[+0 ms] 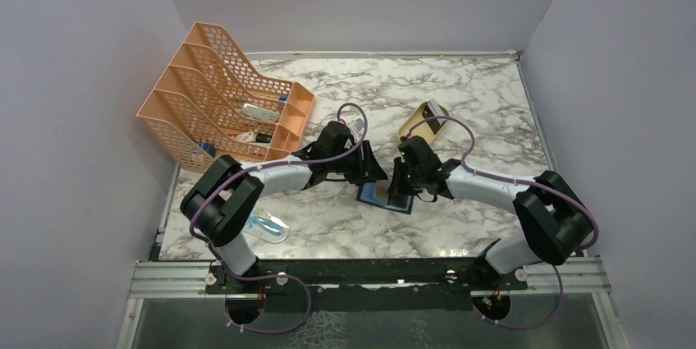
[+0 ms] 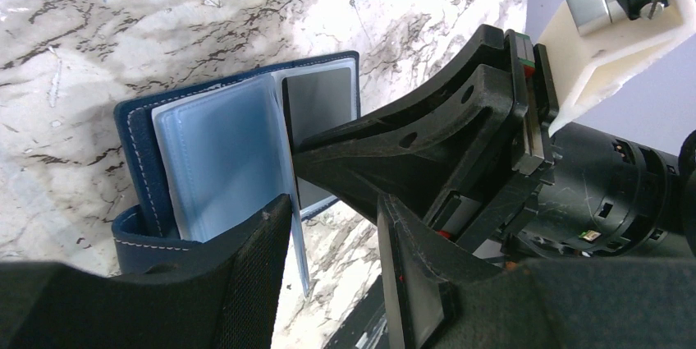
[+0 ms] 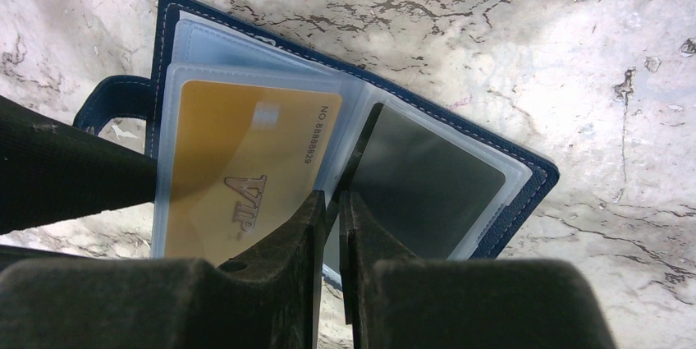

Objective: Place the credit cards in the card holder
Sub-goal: Turn over the card slot in the card holder.

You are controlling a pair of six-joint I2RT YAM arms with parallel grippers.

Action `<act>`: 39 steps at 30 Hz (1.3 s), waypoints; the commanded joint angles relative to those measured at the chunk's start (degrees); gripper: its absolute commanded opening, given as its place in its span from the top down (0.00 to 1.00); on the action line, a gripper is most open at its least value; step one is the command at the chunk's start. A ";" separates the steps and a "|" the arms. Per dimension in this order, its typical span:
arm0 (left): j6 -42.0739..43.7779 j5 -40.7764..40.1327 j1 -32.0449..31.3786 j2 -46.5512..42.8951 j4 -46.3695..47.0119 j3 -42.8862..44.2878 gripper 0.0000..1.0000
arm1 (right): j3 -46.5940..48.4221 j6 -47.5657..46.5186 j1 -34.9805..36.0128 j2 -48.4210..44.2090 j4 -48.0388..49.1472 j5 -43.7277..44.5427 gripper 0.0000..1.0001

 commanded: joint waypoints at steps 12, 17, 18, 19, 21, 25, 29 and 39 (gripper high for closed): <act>-2.93 2.84 -1.78 -0.52 3.96 -0.15 0.55 | -1.95 -1.17 0.30 -2.98 3.46 2.14 0.86; -3.10 2.54 -2.20 -0.25 4.14 -0.03 0.55 | -2.95 -0.56 0.26 -6.11 3.60 3.93 0.84; -3.15 2.41 -2.20 -0.19 4.19 -0.06 0.55 | -3.15 -0.49 0.30 -6.78 3.54 4.32 0.83; -3.18 2.40 -2.27 -0.11 4.22 -0.06 0.55 | -3.29 -0.47 0.30 -7.49 3.53 4.68 0.83; -3.19 2.44 -2.48 0.09 4.32 0.14 0.54 | -3.82 -0.14 0.30 -8.85 3.40 5.35 0.82; -3.23 2.57 -2.92 0.90 4.41 0.68 0.55 | -5.31 1.27 0.30 -11.64 2.53 7.12 0.82; -3.37 2.43 -3.83 1.71 4.75 1.14 0.55 | -6.05 2.09 0.30 -16.39 -0.27 11.36 0.81; -1.77 1.30 -5.23 1.88 4.68 1.34 0.55 | -5.56 -2.17 0.19 -25.95 -4.46 22.41 0.78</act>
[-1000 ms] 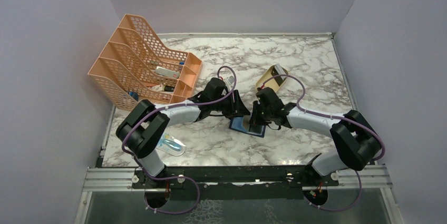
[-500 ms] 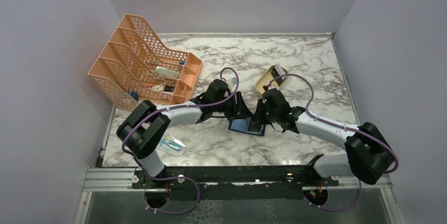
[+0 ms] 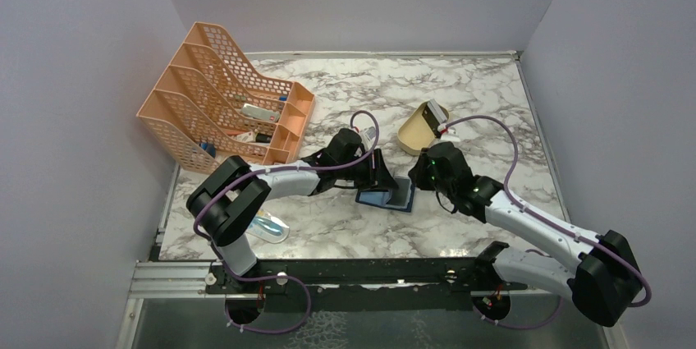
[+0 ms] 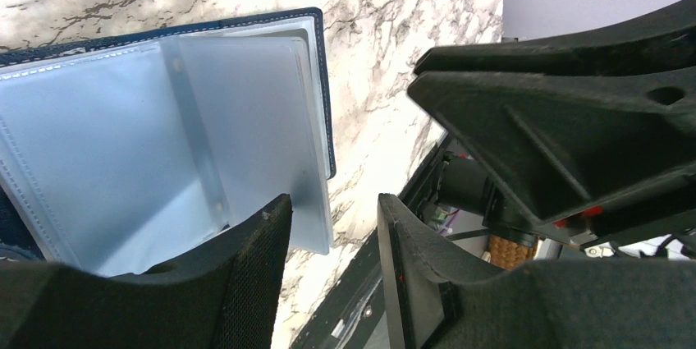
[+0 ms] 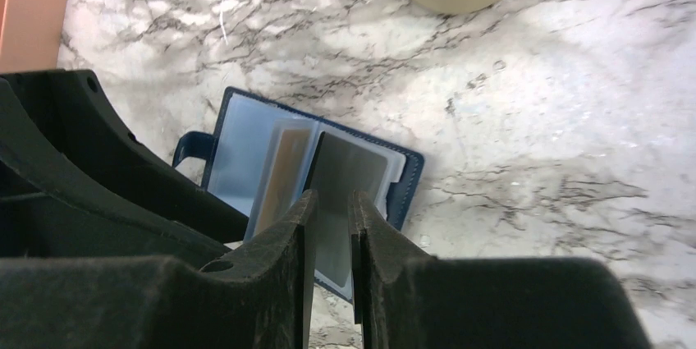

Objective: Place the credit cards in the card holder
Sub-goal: Turn over the card slot in the card holder.

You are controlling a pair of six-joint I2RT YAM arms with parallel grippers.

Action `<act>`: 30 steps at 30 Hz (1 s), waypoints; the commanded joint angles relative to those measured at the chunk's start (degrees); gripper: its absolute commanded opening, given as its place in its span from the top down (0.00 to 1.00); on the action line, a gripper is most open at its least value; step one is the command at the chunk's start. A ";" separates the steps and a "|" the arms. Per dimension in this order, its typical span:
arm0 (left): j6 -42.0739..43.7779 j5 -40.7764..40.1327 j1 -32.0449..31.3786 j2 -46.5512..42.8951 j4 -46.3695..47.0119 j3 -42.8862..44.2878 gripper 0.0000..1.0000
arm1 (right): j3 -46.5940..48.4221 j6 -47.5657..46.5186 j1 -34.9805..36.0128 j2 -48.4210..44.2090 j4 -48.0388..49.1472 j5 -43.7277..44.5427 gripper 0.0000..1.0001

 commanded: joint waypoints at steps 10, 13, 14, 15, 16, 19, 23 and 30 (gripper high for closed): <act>5.18 -3.12 -0.36 -1.79 -3.35 1.92 0.55 | 7.36 -11.46 -1.85 3.52 1.33 8.95 0.69; 7.17 -5.75 -0.35 -3.41 -6.52 2.19 0.55 | 9.42 -14.98 -4.26 6.60 3.61 6.64 0.65; 7.88 -6.75 -0.34 -4.00 -7.96 2.27 0.55 | 10.36 -16.00 -5.15 7.77 4.10 5.63 0.64; 8.71 -8.07 -0.36 -4.57 -9.55 2.45 0.55 | 11.33 -16.96 -6.20 8.91 4.56 4.57 0.63; 9.46 -9.09 -0.36 -5.17 -10.97 2.63 0.55 | 12.22 -18.31 -7.27 10.23 5.00 3.39 0.62; 11.48 -12.01 -0.36 -6.98 -14.37 2.73 0.55 | 15.78 -21.54 -10.04 14.68 5.09 0.91 0.59; 13.23 -15.05 -0.36 -9.38 -17.26 2.73 0.54 | 21.13 -26.24 -12.79 21.35 4.80 1.67 0.52; 16.74 -22.67 -0.06 -11.39 -25.76 4.18 0.52 | 33.29 -31.51 -15.93 31.93 0.60 6.45 0.46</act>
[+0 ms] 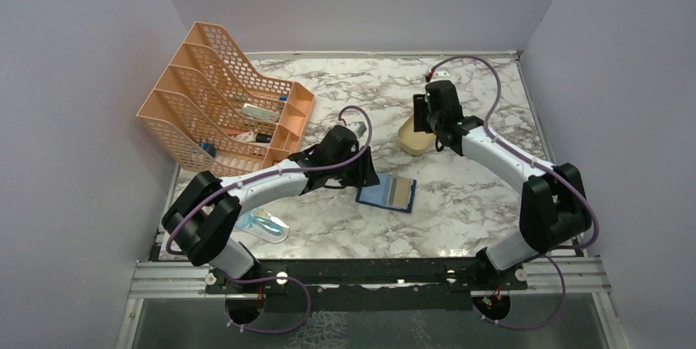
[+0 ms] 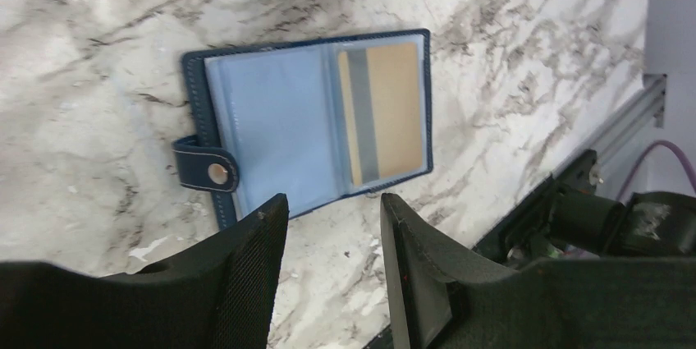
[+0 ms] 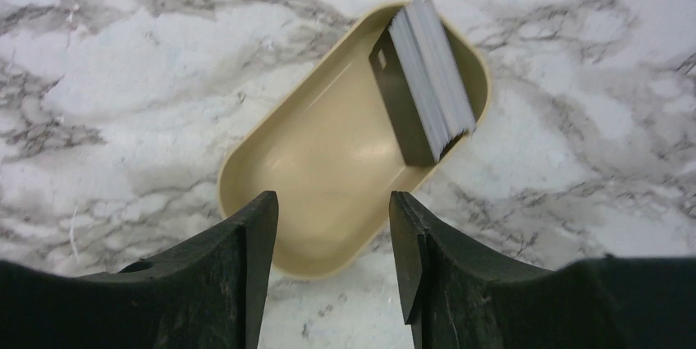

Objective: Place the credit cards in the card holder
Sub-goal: Turn over the card slot in the card holder, then pick up the credit card from the storage box.

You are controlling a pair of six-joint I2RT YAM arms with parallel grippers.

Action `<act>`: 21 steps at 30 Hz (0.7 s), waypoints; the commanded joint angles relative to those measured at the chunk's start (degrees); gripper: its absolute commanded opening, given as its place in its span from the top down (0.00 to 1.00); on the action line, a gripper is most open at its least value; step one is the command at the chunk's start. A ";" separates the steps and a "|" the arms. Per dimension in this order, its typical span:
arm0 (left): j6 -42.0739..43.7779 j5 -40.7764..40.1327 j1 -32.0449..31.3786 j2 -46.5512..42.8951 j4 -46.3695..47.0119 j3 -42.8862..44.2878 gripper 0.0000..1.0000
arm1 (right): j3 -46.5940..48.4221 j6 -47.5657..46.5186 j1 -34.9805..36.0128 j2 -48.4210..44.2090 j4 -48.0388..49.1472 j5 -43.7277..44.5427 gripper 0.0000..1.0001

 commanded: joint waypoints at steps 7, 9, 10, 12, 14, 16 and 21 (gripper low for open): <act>5.17 -8.26 1.84 -2.12 -7.88 0.90 0.52 | 16.14 -11.72 -1.70 15.00 -5.54 8.12 0.44; 5.09 -8.44 2.57 -2.08 -7.80 0.19 0.52 | 18.02 -12.83 -1.84 17.06 -6.36 9.05 0.44; 5.08 -8.26 2.97 -2.08 -7.35 -0.22 0.52 | 18.75 -13.51 -1.99 17.79 -6.56 9.26 0.44; 4.84 -6.76 3.92 -2.16 -5.81 -1.46 0.52 | 20.24 -14.84 -2.22 19.63 -7.21 9.65 0.43; 4.73 -4.42 4.86 -2.29 -4.16 -2.32 0.52 | 21.79 -15.98 -2.32 21.60 -8.23 10.41 0.42; 4.80 -2.10 5.50 -2.20 -2.40 -3.17 0.52 | 22.81 -17.05 -2.43 23.43 -8.83 11.86 0.42; 5.05 -0.23 6.33 -0.95 -1.14 -3.64 0.52 | 24.03 -18.47 -2.54 26.39 -9.99 14.30 0.42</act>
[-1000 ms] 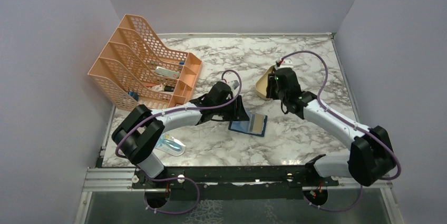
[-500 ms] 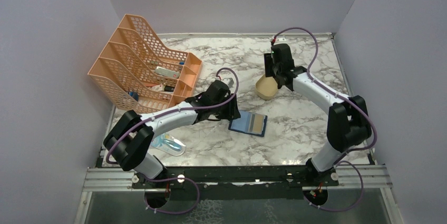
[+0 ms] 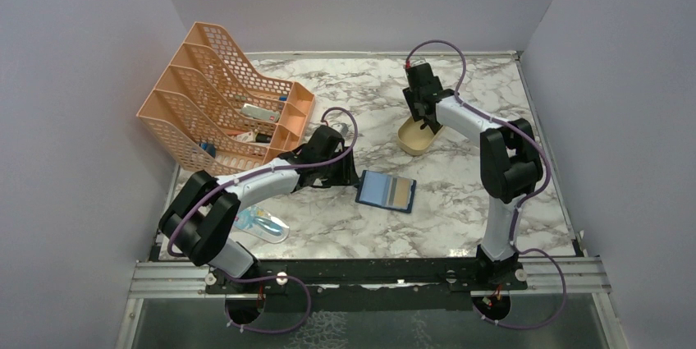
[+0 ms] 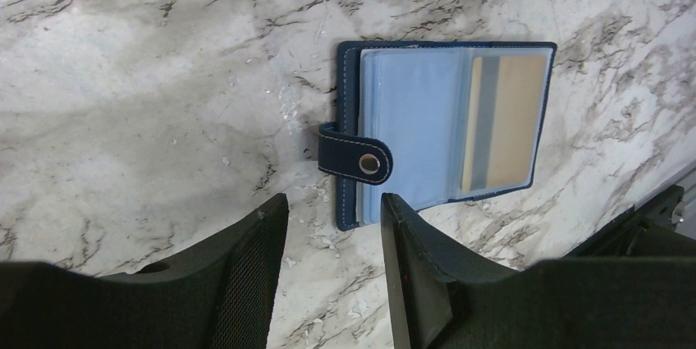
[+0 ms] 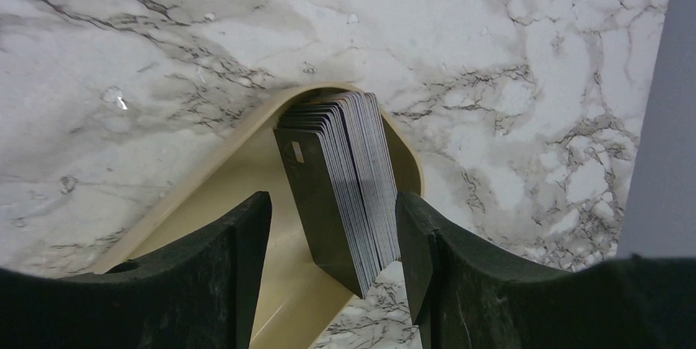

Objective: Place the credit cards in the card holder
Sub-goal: Pick up the credit card from the storage box.

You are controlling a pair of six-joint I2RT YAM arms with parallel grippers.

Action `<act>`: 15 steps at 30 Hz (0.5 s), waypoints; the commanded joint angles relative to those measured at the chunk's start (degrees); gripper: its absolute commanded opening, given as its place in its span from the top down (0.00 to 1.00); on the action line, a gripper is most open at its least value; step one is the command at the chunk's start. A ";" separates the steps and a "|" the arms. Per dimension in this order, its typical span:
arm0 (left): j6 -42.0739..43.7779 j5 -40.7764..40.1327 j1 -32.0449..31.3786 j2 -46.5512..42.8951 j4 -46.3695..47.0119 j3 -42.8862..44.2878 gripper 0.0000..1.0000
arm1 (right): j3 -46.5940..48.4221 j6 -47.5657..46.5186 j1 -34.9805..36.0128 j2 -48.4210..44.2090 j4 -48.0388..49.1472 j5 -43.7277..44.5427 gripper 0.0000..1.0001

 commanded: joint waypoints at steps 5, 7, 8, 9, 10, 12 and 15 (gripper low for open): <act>1.27 3.96 0.64 1.41 2.44 0.55 0.52 | 2.31 -2.72 -0.40 3.44 -2.24 6.03 0.45; 1.25 4.01 0.64 1.67 2.35 0.71 0.52 | 2.30 -2.89 -0.36 3.81 -2.18 7.07 0.47; 1.27 4.00 0.66 1.77 2.36 0.66 0.52 | 2.29 -3.05 -0.37 3.99 -2.18 7.48 0.49; 1.28 3.95 0.68 1.78 2.35 0.63 0.52 | 2.34 -3.16 -0.36 4.09 -2.12 7.76 0.50; 1.21 3.99 0.68 1.86 2.41 0.60 0.52 | 2.25 -3.25 -0.36 4.14 -2.08 8.10 0.51; 0.98 4.11 0.64 2.21 2.77 0.40 0.52 | 2.20 -3.19 -0.36 3.95 -1.97 8.45 0.54; 0.60 4.61 0.65 3.16 3.25 0.22 0.52 | 2.30 -3.09 -0.36 3.50 -1.80 8.72 0.58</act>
